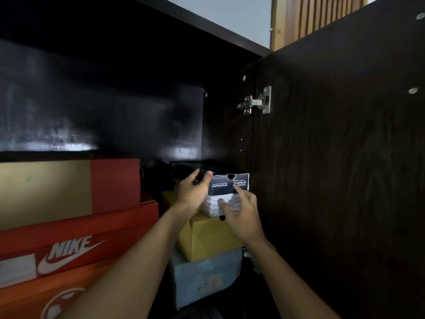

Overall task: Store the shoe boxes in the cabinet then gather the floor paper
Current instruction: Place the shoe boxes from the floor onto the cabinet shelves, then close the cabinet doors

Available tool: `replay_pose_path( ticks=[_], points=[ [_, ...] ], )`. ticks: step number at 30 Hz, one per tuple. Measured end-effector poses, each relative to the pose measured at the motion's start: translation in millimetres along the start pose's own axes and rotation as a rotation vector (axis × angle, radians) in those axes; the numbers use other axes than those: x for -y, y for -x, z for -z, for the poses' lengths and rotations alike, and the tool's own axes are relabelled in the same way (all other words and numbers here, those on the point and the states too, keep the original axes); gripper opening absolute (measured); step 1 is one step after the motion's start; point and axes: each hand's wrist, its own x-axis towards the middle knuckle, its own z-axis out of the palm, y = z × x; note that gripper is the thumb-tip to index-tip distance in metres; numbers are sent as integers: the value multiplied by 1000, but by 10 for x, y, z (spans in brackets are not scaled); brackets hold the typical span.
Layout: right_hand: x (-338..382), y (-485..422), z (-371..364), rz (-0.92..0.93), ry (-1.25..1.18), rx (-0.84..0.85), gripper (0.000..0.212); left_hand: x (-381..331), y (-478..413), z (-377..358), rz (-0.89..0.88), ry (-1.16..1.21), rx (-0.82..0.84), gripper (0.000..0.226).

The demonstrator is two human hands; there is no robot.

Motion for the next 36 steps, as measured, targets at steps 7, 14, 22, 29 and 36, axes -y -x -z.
replay_pose_path(
  ticks=[7, 14, 22, 29, 36],
  points=[
    [-76, -120, -80, 21, 113, 78, 63, 8, -139, 13, 4, -15, 7, 65],
    [-70, 64, 175, -25, 20, 202, 59, -9, 115, -36, 16, -18, -6, 58],
    [167, 976, 1053, -67, -177, 82, 29, -481, 1195, -58, -53, -48, 201, 18],
    [359, 1750, 2078, 129, 121, -526, 15, -833, 2013, -392, -341, -163, 373, 28],
    [113, 1657, 2411, -319, -152, -309, 56, -1095, 2425, -647, -494, -281, 416, 46]
  ],
)
